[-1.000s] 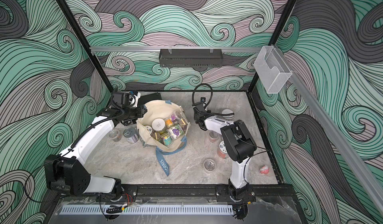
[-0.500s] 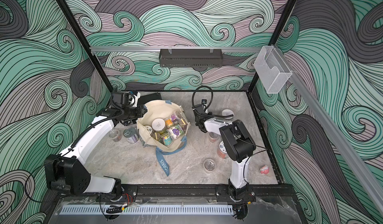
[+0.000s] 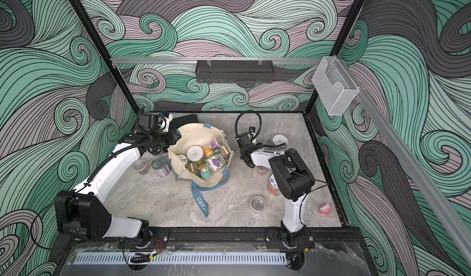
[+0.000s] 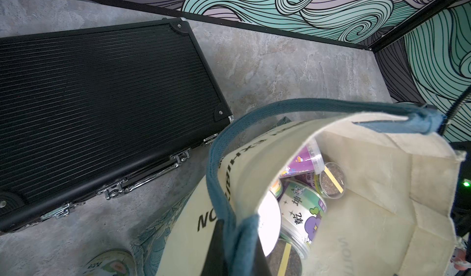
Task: Take out the seed jars from the canvas bag
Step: Place the seed jar at the center of the board.
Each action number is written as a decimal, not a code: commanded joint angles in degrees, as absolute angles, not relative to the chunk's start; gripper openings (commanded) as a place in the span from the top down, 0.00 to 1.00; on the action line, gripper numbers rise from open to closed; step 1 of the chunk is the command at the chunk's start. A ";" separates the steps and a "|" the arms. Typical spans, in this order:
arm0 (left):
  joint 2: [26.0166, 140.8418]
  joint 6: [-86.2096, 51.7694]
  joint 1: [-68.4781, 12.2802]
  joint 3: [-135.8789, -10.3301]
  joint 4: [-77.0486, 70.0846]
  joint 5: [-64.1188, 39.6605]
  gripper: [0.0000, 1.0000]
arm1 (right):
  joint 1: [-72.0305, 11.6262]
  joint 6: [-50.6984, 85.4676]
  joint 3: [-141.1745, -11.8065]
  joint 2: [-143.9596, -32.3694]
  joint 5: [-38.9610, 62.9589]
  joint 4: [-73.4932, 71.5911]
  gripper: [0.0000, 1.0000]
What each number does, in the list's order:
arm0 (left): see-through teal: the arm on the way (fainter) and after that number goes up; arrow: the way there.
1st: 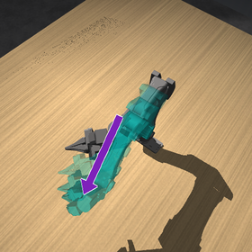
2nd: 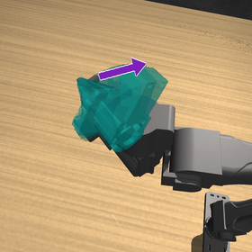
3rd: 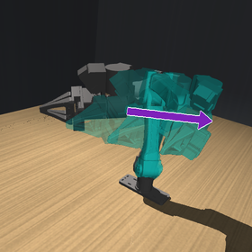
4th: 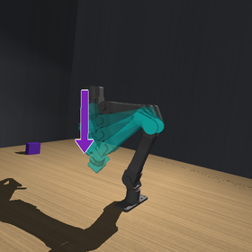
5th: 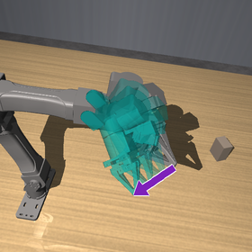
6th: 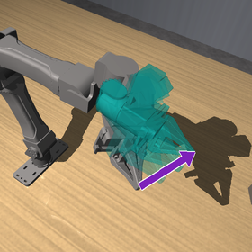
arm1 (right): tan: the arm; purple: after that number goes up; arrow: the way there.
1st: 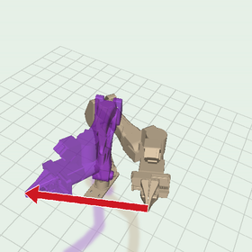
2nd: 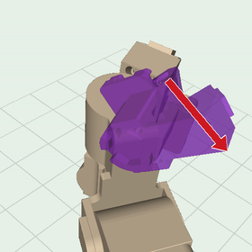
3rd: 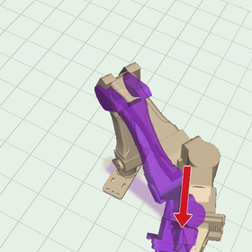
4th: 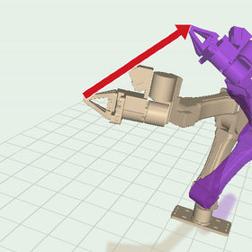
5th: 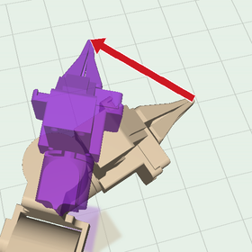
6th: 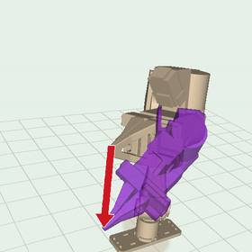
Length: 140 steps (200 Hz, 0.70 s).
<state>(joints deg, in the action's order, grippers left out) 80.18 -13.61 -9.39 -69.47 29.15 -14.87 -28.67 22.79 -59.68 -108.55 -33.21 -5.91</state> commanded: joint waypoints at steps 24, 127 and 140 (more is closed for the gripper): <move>80.25 -14.19 -8.69 -70.94 28.41 -15.55 1.00 | -29.31 21.60 -58.73 -103.28 -33.92 -4.80 0.11; 79.80 -15.05 -8.82 -71.03 26.73 -24.08 1.00 | -32.31 22.85 -56.94 -74.63 -5.48 9.39 0.02; 79.94 -15.11 -8.88 -72.34 28.07 -26.82 1.00 | -35.06 21.70 -57.76 -73.50 -0.56 9.96 0.03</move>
<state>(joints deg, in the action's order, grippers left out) 80.18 -14.09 -9.06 -69.47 29.17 -20.10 -31.27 22.98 -57.49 -75.40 -14.68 6.26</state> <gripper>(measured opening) 0.072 0.978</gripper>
